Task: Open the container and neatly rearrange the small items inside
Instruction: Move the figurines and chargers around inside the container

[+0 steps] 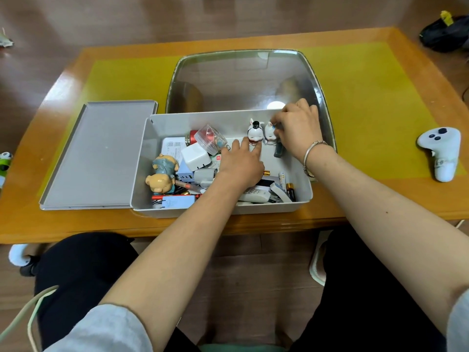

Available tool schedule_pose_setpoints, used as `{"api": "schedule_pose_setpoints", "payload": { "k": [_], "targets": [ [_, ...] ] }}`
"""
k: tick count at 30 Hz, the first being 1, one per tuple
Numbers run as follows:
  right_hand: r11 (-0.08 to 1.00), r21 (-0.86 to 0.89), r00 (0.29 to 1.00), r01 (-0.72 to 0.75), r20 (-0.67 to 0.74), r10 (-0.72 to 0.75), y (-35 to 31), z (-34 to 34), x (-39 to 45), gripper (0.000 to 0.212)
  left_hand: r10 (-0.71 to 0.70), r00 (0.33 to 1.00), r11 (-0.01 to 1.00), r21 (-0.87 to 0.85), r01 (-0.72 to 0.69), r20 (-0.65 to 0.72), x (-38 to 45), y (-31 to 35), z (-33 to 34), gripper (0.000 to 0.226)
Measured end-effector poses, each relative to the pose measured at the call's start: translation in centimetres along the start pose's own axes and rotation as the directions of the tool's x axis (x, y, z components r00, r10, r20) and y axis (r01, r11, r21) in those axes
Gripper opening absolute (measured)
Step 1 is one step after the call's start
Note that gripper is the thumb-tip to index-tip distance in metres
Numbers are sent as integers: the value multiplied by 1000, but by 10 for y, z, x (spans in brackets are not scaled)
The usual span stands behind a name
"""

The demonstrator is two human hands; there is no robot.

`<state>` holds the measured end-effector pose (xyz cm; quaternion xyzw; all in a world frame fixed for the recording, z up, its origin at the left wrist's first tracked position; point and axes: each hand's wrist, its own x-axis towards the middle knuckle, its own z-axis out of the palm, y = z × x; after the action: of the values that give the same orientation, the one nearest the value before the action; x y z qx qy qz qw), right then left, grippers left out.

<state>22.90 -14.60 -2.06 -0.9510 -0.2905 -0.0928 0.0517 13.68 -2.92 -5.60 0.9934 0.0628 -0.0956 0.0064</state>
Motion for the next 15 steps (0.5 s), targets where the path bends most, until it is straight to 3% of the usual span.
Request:
{"api": "schedule_pose_setpoints", "payload": {
  "k": [15],
  "targets": [
    [999,-33,999,-17,-46,16,-1,3,-2,22,-23,999,999,25,24,-29,0,5,-1,60]
  ]
}}
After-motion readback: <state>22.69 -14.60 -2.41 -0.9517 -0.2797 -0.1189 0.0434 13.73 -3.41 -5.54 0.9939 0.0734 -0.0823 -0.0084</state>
